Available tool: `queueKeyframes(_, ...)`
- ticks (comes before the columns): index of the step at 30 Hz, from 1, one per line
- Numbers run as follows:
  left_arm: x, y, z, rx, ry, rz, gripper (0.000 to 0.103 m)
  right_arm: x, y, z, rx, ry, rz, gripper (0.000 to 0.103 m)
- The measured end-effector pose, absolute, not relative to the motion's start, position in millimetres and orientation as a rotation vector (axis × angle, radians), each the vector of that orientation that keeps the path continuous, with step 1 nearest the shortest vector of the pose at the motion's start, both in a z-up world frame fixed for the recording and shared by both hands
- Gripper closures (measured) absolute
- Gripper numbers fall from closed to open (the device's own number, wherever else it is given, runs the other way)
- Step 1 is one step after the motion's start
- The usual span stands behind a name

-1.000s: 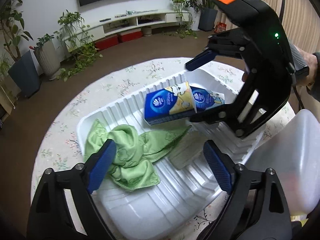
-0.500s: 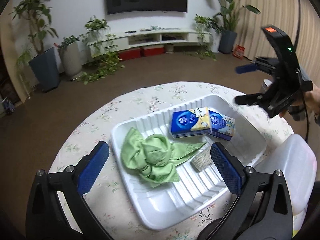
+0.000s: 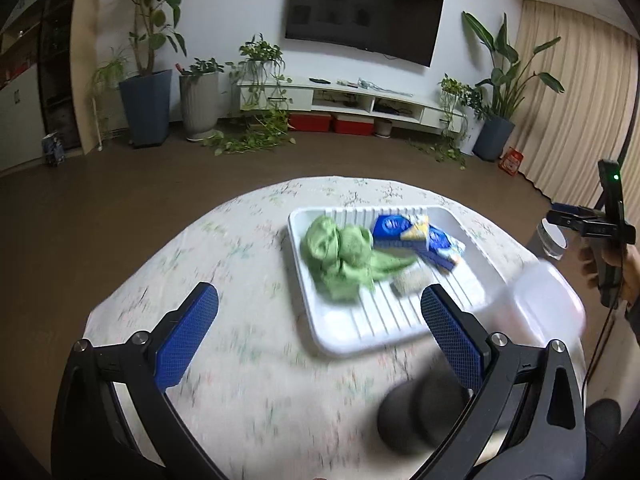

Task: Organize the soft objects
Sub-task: 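Move both open grippers back toward the yellow sponges on the table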

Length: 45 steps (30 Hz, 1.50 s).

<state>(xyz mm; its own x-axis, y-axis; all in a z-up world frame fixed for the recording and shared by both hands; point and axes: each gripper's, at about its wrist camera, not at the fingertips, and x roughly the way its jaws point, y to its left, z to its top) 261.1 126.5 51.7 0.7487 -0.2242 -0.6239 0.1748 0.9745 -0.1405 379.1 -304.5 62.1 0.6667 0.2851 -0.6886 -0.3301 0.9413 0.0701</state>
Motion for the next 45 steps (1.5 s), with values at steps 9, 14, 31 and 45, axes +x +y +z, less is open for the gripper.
queueKeyframes(9,150,105,37,-0.112,0.683,-0.264,0.0,261,-320,44,0.019,0.786,0.342,0.0)
queueKeyframes(14,104,74,28,-0.105,0.692,-0.318,0.0,209,-302,28,0.046,0.831,0.367,0.0)
queueKeyframes(31,54,21,0,-0.112,0.743,-0.424,0.0,110,-235,-13,0.096,0.921,0.429,0.0)
queueKeyframes(45,104,-8,-6,-0.094,0.829,-0.462,0.0,137,-205,-11,0.033,0.921,0.46,0.0)
